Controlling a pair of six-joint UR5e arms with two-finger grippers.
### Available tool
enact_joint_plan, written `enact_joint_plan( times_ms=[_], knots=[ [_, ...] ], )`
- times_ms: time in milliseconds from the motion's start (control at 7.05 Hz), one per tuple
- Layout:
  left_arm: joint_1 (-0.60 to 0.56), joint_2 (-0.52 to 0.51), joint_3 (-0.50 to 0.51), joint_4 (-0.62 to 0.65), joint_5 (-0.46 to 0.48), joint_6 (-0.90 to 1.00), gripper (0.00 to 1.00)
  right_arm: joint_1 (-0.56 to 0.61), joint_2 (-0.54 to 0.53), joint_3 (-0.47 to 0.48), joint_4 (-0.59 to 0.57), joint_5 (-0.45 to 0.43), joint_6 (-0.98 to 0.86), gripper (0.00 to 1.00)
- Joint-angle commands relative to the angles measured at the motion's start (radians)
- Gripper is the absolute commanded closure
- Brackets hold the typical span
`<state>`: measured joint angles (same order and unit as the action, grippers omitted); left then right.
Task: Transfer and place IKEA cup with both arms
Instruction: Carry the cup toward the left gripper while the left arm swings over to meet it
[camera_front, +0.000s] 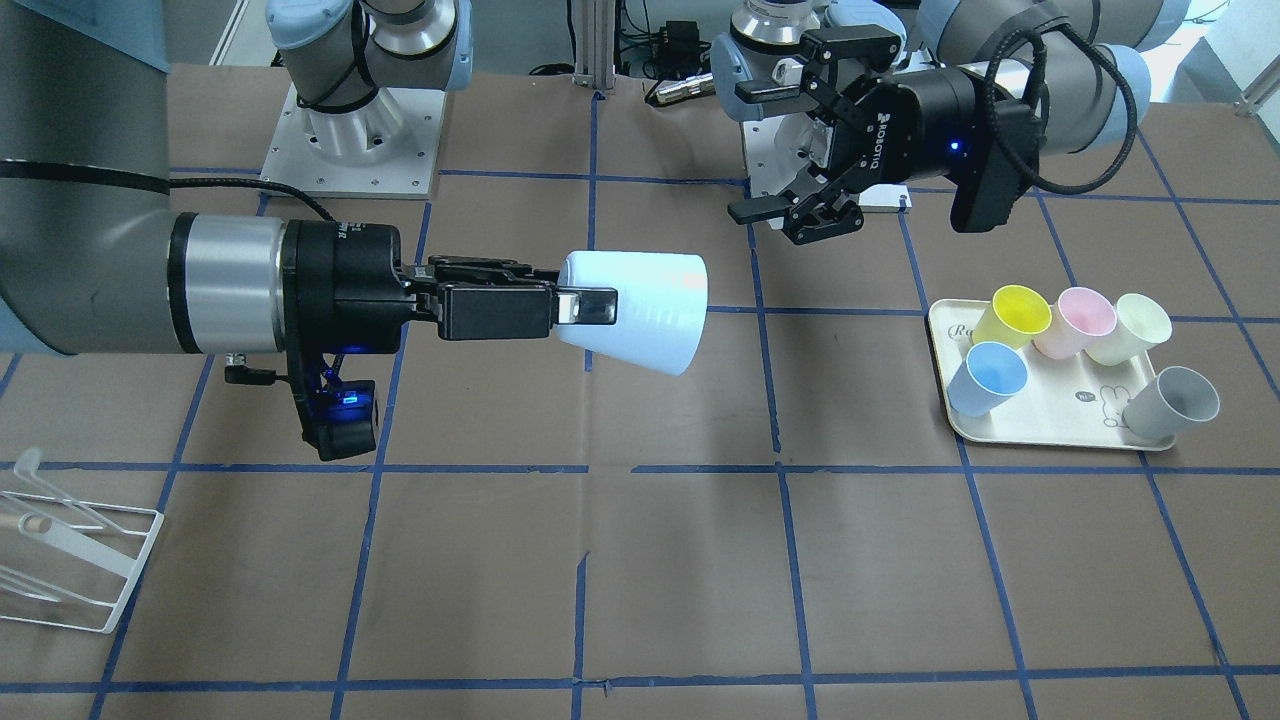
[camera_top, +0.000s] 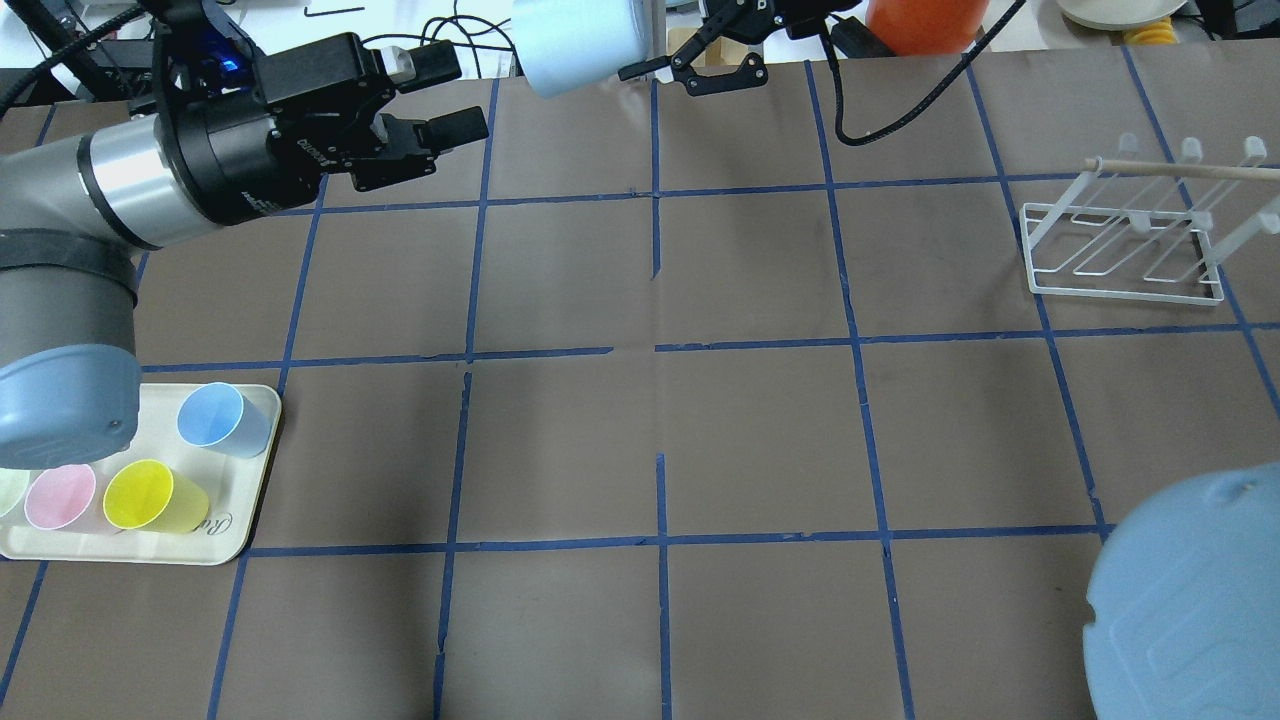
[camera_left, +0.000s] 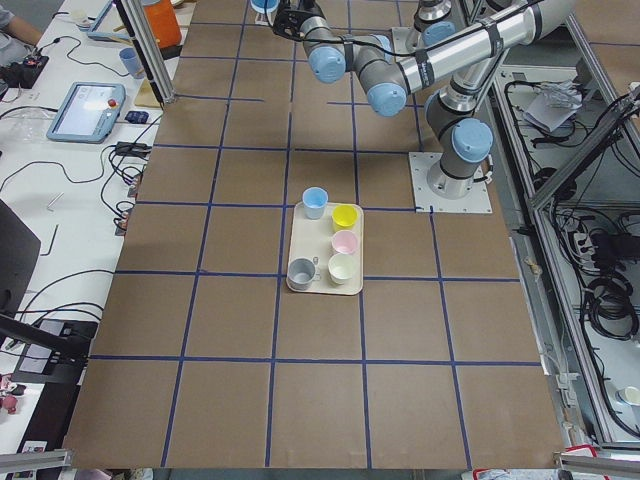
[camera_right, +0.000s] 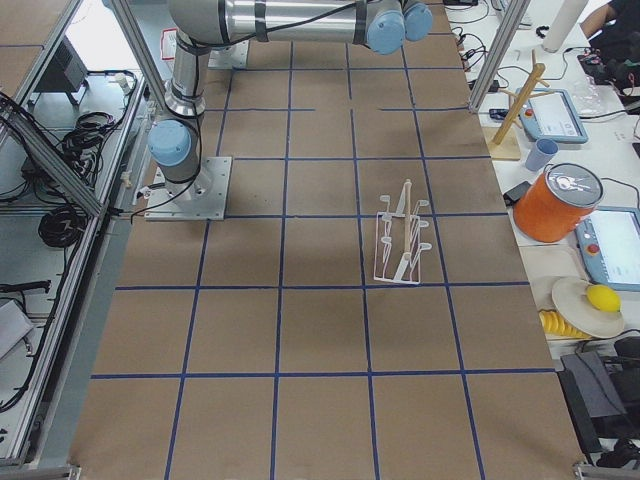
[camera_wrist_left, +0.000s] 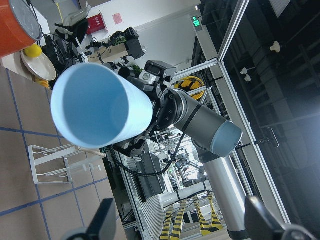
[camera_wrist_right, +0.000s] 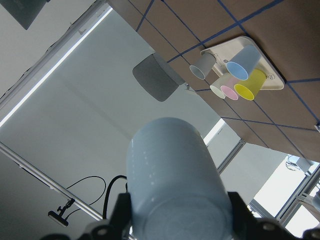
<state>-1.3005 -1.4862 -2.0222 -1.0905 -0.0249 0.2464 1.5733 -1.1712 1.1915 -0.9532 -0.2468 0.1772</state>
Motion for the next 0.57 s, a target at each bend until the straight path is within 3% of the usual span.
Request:
enact_joint_plan(
  times_ms=[0, 142, 426],
  knots=[
    [-0.002, -0.069, 0.092, 0.003, 0.008, -0.003, 0.07, 0.037, 0.001, 0.008, 0.001, 0.064, 0.044, 0.93],
    [-0.003, -0.066, 0.085, 0.000, 0.008, -0.009, 0.00, 0.039, -0.001, 0.007, 0.001, 0.066, 0.074, 0.93],
    [-0.003, -0.069, 0.086, 0.007, 0.007, -0.029, 0.00, 0.050, -0.010, 0.005, 0.001, 0.067, 0.096, 0.93]
  ],
)
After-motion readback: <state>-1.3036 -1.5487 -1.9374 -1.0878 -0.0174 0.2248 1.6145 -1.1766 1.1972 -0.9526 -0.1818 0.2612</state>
